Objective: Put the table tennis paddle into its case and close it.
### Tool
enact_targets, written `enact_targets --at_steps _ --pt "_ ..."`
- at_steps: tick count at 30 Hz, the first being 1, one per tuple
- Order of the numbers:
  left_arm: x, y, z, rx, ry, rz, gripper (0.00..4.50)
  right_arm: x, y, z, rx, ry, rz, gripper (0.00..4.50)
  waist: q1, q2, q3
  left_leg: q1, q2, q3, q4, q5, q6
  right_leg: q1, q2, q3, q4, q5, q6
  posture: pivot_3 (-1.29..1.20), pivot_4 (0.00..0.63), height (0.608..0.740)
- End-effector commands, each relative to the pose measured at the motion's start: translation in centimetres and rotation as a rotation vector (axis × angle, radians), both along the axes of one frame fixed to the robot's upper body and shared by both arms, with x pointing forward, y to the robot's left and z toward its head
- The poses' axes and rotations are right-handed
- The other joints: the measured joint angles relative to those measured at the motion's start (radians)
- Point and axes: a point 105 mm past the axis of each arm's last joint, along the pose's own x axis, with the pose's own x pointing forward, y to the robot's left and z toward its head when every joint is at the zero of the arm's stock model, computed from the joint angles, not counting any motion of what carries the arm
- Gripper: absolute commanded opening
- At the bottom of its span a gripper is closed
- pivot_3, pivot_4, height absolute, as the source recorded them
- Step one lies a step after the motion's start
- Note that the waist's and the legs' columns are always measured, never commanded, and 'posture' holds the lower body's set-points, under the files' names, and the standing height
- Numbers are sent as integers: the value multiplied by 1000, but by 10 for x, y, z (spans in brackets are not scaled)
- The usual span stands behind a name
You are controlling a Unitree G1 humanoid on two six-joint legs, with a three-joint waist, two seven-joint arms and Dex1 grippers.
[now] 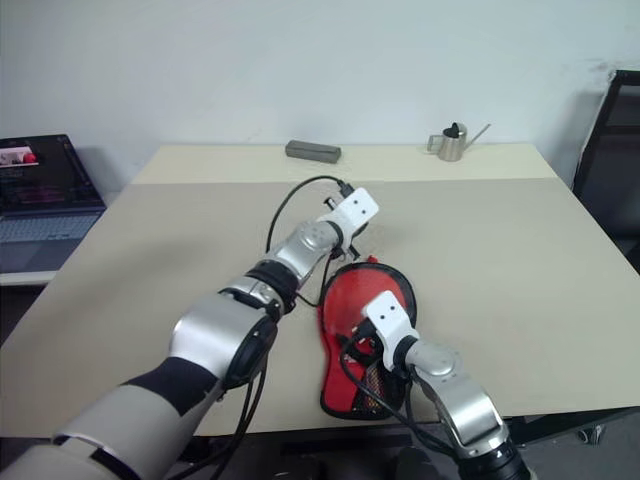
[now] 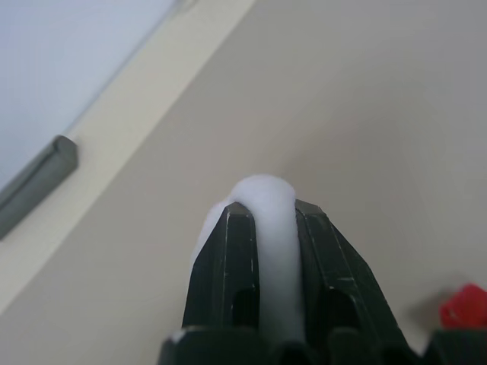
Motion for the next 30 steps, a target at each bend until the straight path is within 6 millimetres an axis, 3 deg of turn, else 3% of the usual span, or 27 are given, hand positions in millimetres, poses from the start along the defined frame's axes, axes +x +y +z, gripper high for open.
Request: enact_targets --at_steps 1,5,12,19,24,30 --pt "3 -14 41 -2 -149 -20 306 -26 -2 -53 -96 224 20 4500 0 0 0 0 0 0 0 0 0 0 0 0 0 0 0 0 150 740" --pt "1 -17 31 3 -122 -23 306 -25 -1 -52 -95 222 15 4500 0 0 0 0 0 0 0 0 0 0 0 0 0 0 0 0 150 740" --pt "-19 -39 -23 70 52 -145 306 -22 3 -50 -79 213 13 4500 -2 0 0 1 0 1 0 0 0 0 0 0 0 0 0 0 150 740" --pt "-31 -47 -51 94 128 -181 306 -21 2 -48 -75 208 3 4500 -9 0 -1 2 0 1 0 0 0 1 0 0 0 0 0 0 150 740" --pt "-31 -50 -47 40 148 -181 2053 -19 1 -49 -77 210 1 4500 -9 0 -2 13 1 0 -4 -1 0 15 0 -2 -9 0 0 0 150 740" --pt "-27 -50 -32 -50 157 -176 4294 -13 3 -46 -77 200 14 4500 -14 0 -2 13 1 0 -5 0 0 15 1 -2 -10 0 0 0 150 740"
